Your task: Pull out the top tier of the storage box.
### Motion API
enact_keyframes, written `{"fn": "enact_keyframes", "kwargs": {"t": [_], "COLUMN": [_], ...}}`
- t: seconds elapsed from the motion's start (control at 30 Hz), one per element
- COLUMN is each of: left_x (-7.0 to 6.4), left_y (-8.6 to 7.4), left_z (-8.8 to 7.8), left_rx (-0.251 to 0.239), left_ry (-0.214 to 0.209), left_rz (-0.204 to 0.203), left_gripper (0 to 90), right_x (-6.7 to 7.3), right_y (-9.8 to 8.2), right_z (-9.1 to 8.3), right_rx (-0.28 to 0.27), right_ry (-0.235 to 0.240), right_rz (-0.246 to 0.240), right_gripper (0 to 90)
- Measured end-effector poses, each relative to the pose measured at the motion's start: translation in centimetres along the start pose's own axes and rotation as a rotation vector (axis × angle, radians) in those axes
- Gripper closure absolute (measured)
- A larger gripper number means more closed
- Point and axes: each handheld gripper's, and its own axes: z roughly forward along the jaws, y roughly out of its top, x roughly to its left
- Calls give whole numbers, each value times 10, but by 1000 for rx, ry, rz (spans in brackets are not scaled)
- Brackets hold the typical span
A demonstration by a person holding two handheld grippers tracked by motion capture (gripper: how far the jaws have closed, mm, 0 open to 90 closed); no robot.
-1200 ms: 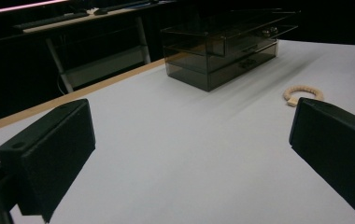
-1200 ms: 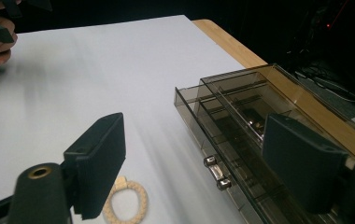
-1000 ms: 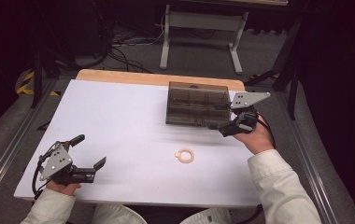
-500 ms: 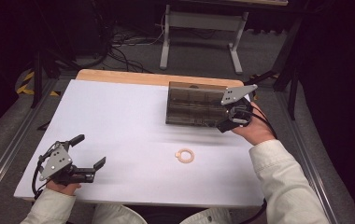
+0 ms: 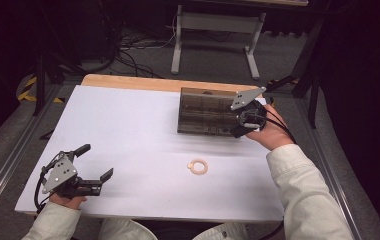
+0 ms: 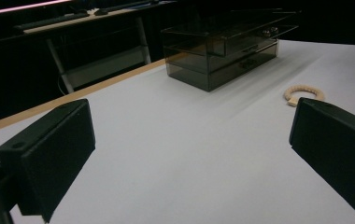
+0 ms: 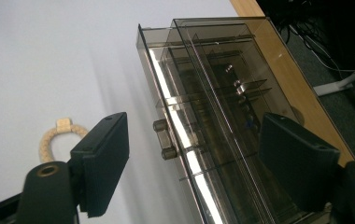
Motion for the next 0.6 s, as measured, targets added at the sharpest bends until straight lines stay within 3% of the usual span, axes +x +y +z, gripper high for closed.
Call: {"fn": "enact_keyframes", "kwargs": {"t": [0.23, 0.43, 0.6], "left_x": [0, 0, 0], "left_y": [0, 0, 0], "left_z": [0, 0, 0], "left_rx": [1, 1, 2], "left_ry": [-1, 0, -1], "left_rz": [0, 1, 2], "left_gripper": [12, 12, 12], "right_x": [-1, 0, 0], "right_y": [-1, -1, -2], "right_z": [3, 11, 20], "right_rx": [8, 71, 115], "right_ry": [2, 10, 7], "right_rz": [-24, -84, -95], "right_gripper": [262, 312, 338]}}
